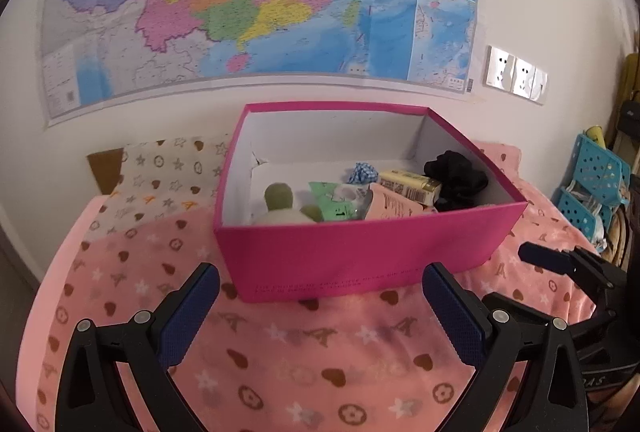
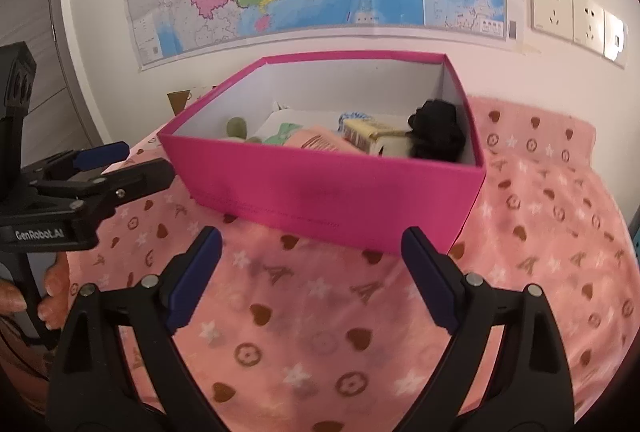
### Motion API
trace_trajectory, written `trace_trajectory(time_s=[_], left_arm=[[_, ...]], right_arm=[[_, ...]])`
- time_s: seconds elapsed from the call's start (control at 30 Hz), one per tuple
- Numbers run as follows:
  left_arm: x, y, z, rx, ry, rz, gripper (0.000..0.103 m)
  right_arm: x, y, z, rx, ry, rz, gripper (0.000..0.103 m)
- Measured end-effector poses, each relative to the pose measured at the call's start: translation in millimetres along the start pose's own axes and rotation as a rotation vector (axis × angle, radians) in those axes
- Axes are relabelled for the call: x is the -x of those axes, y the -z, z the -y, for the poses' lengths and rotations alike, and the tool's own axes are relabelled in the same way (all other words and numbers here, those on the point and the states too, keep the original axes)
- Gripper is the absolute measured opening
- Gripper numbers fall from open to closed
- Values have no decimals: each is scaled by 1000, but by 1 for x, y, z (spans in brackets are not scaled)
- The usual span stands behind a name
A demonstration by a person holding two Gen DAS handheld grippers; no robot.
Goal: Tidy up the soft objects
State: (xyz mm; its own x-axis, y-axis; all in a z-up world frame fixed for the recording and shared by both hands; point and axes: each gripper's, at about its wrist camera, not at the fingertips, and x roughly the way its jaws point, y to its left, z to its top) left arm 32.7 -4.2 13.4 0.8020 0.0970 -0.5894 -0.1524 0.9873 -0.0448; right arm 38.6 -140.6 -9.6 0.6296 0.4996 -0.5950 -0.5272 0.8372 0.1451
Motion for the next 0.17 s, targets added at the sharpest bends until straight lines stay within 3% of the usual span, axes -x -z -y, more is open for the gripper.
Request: trace_trajectory(time_s=[0.17], left_arm=[[6, 17, 8, -21, -42, -11, 103]], right_arm=[[4, 8, -8, 4, -6, -9, 92]])
